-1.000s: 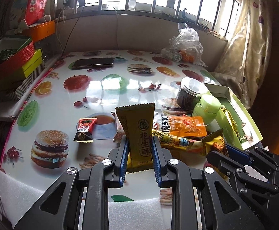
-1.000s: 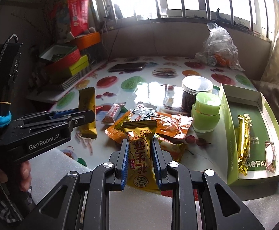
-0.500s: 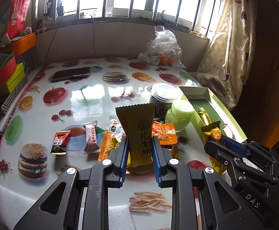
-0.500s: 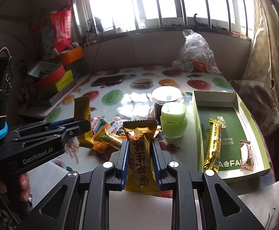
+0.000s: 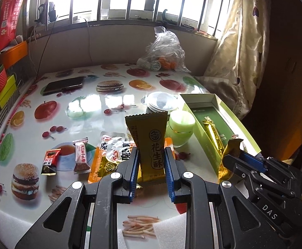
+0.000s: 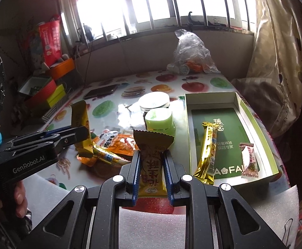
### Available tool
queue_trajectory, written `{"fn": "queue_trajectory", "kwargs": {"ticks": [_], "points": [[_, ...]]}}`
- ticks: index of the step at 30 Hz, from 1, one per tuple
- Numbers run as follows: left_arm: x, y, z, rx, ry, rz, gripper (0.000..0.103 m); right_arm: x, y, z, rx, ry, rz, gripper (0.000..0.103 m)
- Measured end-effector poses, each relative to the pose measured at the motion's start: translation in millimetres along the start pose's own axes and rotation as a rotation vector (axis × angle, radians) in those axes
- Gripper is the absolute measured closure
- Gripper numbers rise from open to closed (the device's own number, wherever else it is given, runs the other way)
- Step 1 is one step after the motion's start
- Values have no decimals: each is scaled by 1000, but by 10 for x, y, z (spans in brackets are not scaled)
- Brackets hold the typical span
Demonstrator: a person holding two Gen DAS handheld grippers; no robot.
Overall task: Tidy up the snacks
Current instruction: 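Carry both yellow peanut-candy packets into the green box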
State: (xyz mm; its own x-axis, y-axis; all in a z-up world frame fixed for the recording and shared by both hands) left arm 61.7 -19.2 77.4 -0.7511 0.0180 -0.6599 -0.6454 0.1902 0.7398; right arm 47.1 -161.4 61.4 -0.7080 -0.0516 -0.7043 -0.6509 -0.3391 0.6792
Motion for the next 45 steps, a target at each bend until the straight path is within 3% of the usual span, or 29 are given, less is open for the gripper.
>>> {"fn": "queue_trajectory", "kwargs": {"ticks": [9,24,37,45], "points": [[-100,-111,-296,65,-41,-1,78,-103,76,-363,49,-64,-20,83],[-232,-459,-869,212,-94,71,78,-162,31,-975,139,-133,12,83],[-246,-860,-1218,255,-109,161,78,-145,-211,-1266,169,-141,71,83],[-183,-1028,-1288,235,-118,199,78,-106,-347,-1363,189,-142,98,83]]}}
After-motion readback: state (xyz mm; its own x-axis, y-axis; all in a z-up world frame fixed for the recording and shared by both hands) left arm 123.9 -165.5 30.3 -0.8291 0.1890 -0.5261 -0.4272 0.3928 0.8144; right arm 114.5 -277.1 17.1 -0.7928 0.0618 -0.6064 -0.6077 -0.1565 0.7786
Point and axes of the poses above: each gripper's, at about its wrist camera, not at the fingertips, and y roughly against the way its jaws point, z to its left, x to its underside, the point moved 4 cm from there along -y, roughly the way its jaws point, and after that the axes turned 4 degrees about z, right-handed, at the moved point
